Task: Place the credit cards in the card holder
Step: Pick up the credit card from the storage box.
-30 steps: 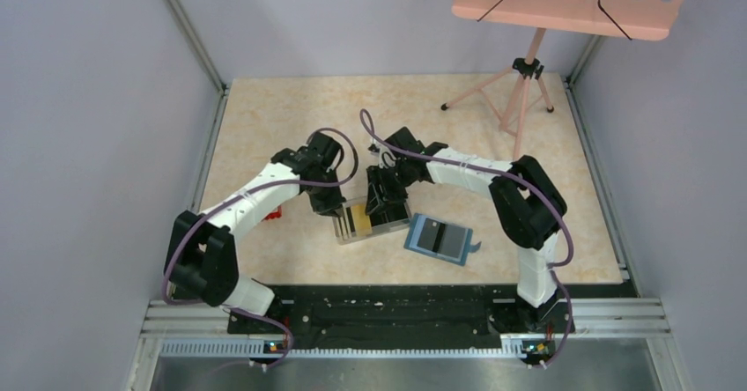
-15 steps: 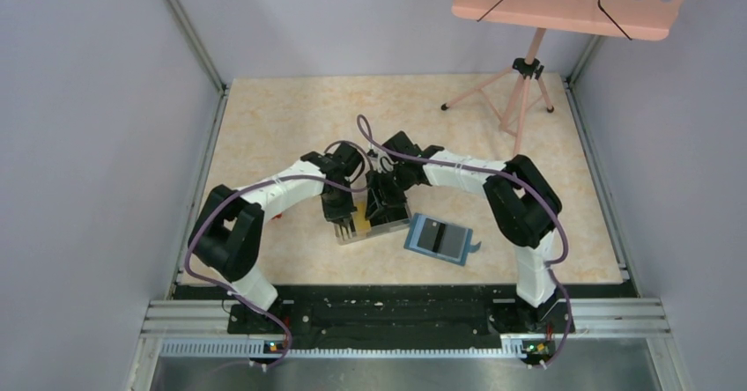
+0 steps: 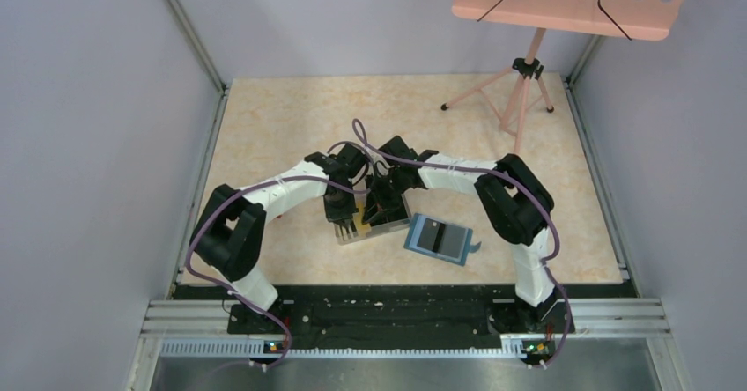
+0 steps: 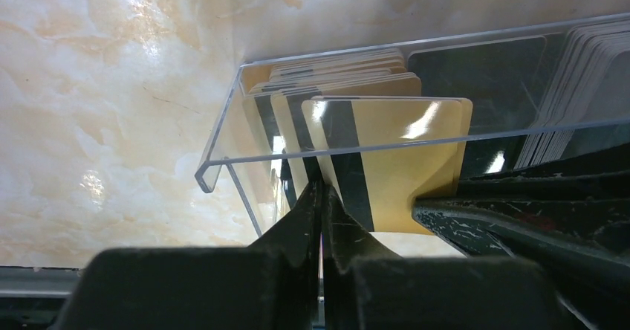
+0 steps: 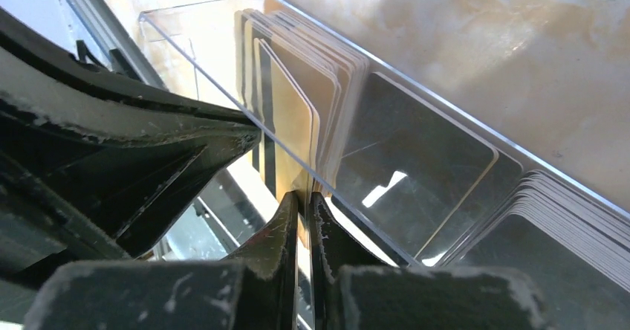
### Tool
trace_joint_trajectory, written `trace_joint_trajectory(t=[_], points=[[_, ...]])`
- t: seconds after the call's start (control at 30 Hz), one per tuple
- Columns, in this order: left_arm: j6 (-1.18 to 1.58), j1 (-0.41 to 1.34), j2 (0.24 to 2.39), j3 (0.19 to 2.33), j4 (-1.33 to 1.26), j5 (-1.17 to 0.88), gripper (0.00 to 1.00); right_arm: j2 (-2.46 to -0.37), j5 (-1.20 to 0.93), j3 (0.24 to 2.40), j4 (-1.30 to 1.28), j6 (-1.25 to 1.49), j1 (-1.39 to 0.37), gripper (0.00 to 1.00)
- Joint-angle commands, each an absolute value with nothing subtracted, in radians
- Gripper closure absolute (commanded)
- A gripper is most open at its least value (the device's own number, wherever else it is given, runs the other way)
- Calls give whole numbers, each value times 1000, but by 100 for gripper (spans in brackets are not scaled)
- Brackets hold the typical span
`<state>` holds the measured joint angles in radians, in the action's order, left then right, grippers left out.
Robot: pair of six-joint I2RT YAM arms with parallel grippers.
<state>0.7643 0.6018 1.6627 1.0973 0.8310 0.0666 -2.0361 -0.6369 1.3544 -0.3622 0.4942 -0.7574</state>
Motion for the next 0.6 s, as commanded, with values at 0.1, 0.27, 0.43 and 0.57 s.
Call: trace_joint_trajectory(t=[0.1,0.27,0.43,0.57], points=[[779,611,1661,1098,836,109,85,-2023,-634,1361,-357,476,-772,100],[782,609,1579,1107,847,116,63,-1970,-632,1361,-359,466,-770,87],[788,594,1489,1101,812,88,58,-1940,-645,1359,-361,464,-760,83],[791,569,1432,1079,771,36,58,-1921,-661,1350,-358,475,-751,100]])
